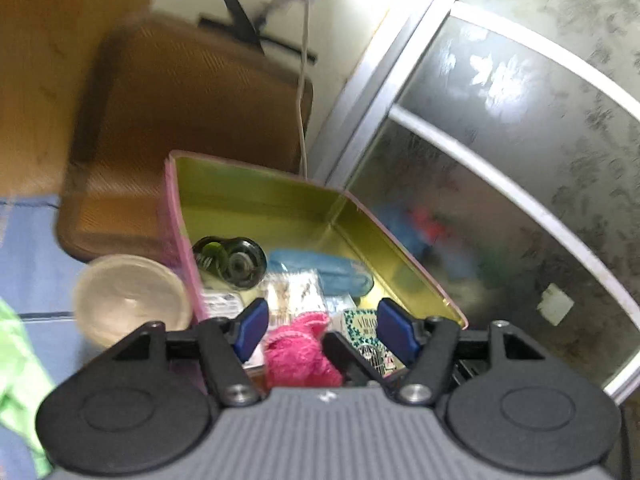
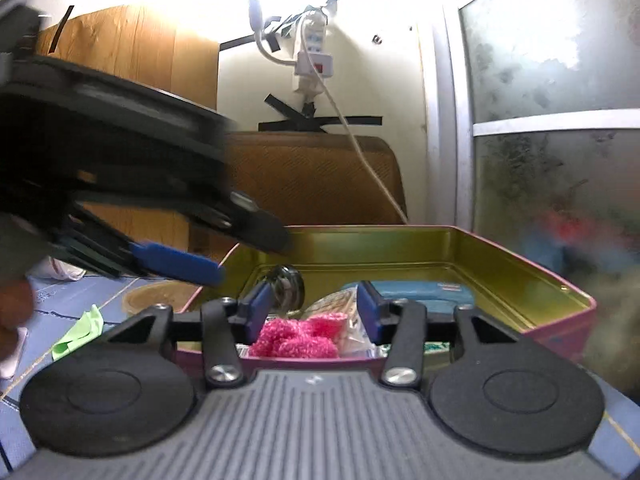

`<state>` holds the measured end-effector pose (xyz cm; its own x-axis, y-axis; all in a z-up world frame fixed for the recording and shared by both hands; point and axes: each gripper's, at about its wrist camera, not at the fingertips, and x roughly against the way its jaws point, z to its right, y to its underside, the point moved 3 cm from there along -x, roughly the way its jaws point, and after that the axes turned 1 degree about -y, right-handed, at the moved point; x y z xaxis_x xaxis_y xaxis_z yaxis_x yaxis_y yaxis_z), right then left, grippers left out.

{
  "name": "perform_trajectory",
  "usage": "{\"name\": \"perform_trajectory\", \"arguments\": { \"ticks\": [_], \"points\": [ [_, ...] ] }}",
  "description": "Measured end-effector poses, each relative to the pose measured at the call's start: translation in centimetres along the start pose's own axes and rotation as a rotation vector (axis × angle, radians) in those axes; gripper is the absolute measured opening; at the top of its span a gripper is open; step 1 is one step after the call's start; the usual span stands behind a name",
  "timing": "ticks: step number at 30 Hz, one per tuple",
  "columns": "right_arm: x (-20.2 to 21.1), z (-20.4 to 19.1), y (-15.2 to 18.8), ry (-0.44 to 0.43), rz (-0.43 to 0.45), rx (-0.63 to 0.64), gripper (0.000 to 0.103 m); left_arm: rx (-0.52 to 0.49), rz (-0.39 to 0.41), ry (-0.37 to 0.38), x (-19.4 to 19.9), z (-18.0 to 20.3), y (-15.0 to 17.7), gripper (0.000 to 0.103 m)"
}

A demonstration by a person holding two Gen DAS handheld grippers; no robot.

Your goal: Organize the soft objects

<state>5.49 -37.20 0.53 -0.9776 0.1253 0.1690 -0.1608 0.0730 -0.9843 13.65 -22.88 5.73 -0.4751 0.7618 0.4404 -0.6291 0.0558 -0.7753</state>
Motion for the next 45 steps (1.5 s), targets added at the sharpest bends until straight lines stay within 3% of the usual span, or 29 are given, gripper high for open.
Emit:
{"name": "perform_trajectory", "arguments": {
  "ticks": [4, 7, 12, 17, 19, 24, 25, 26, 27, 29, 32, 34, 35, 37, 40, 45],
  "points": [
    [2.7, -1.5, 0.1, -0.051, 0.024, -0.050, 0.050, 0.027, 0.065, -0.031, 6.1, -2.6, 2.0, 0.062],
    [4.2, -4.5, 0.7, -0.157, 0.014, -0.016, 0.050, 0.064, 0.087, -0.134, 10.2, -5.7, 4.4, 0.062],
    [3.9, -11.7, 1.9, -0.383, -0.109, 0.125, 0.050, 0.168, 0.116, -0.327, 16.6, -10.8, 8.6, 0.063],
    [1.2, -15.8, 2.7, -0.434, -0.247, 0.173, 0.050, 0.227, 0.151, -0.463, 20.9, -14.5, 10.8, 0.063],
    [1.1, -17.2, 2.7, -0.493, -0.284, 0.180, 0.050, 0.251, 0.168, -0.495, 22.0, -15.7, 11.3, 0.063],
    [-0.1, -20.8, 3.2, -0.638, -0.411, 0.183, 0.054, 0.351, 0.195, -0.474, 23.1, -17.9, 11.5, 0.063],
    [-0.5, -21.4, 3.4, -0.666, -0.440, 0.168, 0.064, 0.368, 0.198, -0.459, 23.2, -18.2, 11.5, 0.063],
    [-0.8, -21.9, 3.6, -0.685, -0.461, 0.155, 0.080, 0.378, 0.199, -0.445, 23.3, -18.3, 11.4, 0.063],
    [-1.2, -22.3, 3.7, -0.693, -0.471, 0.150, 0.087, 0.388, 0.197, -0.429, 23.2, -18.4, 11.2, 0.065],
    [-1.5, -23.0, 4.1, -0.687, -0.475, 0.158, 0.090, 0.395, 0.183, -0.407, 22.7, -18.5, 10.6, 0.071],
    [-1.5, -23.6, 4.0, -0.688, -0.492, 0.175, 0.084, 0.363, 0.152, -0.397, 21.1, -18.0, 9.9, 0.072],
    [-0.9, -23.5, 3.9, -0.700, -0.482, 0.186, 0.061, 0.346, 0.126, -0.384, 19.6, -17.8, 9.6, 0.072],
    [-0.7, -23.3, 3.8, -0.700, -0.483, 0.183, 0.053, 0.350, 0.109, -0.376, 18.9, -17.8, 9.6, 0.067],
    [-0.3, -22.9, 3.8, -0.715, -0.495, 0.150, 0.050, 0.349, 0.104, -0.368, 18.0, -17.5, 9.9, 0.063],
    [0.9, -22.2, 4.1, -0.673, -0.459, 0.167, 0.049, 0.302, 0.088, -0.376, 17.4, -16.0, 10.4, 0.053],
    [4.0, -19.9, 4.3, -0.601, -0.364, 0.167, 0.049, 0.281, 0.102, -0.336, 17.3, -13.3, 11.1, 0.053]
  ]
}}
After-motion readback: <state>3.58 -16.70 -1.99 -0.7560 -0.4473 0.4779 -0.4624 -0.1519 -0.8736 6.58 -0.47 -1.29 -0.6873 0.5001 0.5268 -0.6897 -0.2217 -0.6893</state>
